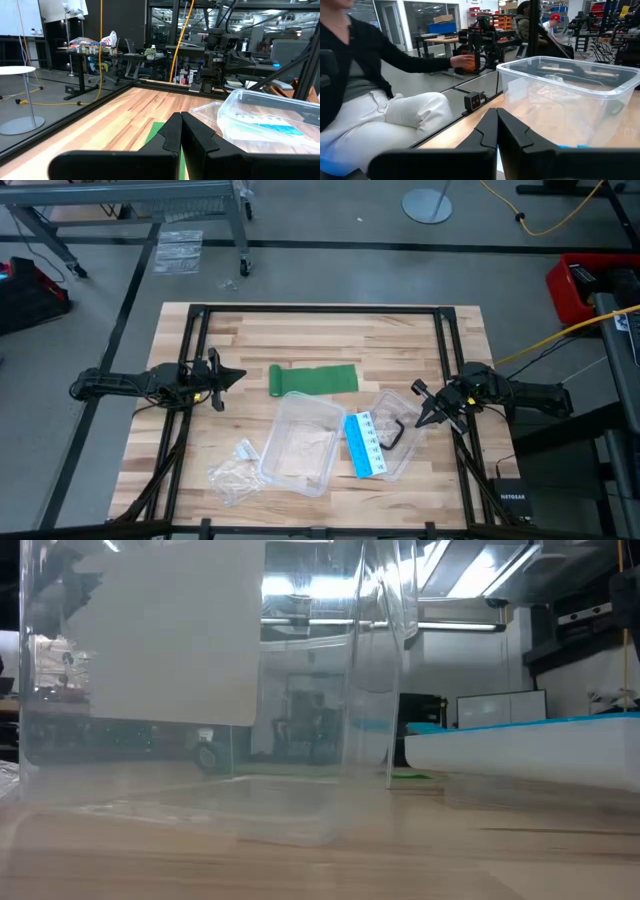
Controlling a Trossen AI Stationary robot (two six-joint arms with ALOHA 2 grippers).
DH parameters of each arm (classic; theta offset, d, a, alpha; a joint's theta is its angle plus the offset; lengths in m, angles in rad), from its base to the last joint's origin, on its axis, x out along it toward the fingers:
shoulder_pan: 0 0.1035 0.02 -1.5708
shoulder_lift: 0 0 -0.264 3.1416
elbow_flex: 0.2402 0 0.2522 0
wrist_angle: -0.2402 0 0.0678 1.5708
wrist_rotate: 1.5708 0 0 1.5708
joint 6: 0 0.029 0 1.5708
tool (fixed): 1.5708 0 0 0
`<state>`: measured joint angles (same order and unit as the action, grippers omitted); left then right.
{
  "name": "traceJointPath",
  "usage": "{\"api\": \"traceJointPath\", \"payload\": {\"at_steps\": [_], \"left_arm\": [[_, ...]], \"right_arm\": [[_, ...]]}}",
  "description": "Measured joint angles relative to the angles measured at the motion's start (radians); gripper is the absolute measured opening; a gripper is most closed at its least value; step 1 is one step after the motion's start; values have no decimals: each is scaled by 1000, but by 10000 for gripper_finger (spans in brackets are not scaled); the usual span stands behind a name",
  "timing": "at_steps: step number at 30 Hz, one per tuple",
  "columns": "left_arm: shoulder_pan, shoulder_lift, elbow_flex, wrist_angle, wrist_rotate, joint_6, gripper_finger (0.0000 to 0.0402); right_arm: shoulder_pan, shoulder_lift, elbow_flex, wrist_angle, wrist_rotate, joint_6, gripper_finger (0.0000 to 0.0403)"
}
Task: Roll bandage
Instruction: Roll the green bandage
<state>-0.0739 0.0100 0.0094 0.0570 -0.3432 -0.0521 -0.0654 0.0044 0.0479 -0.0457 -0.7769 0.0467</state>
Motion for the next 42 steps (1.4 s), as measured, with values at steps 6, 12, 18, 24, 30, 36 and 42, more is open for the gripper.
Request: {"api": "traceJointPath", "payload": {"at_steps": [6,12,18,24,30,36,42], "left_arm": [[0,0,0,0,0,0,1],[0,0,0,0,0,0,1],[0,0,0,0,0,10,1],[0,0,0,1,-1,-175,1],[16,0,0,12,-70,-214,1],[31,0,0,20,-75,-348,1],[32,0,0,138,-74,-388,4]], "right_arm": [[0,0,0,-1,87,-44,8],[0,0,0,-1,199,-47,8],[0,0,0,-1,243,-55,8],[0,0,-1,11,289,-54,8],[0,0,-7,85,341,-66,8],[0,0,-6,219,519,52,8],[0,0,-3,273,642,170,8]]}}
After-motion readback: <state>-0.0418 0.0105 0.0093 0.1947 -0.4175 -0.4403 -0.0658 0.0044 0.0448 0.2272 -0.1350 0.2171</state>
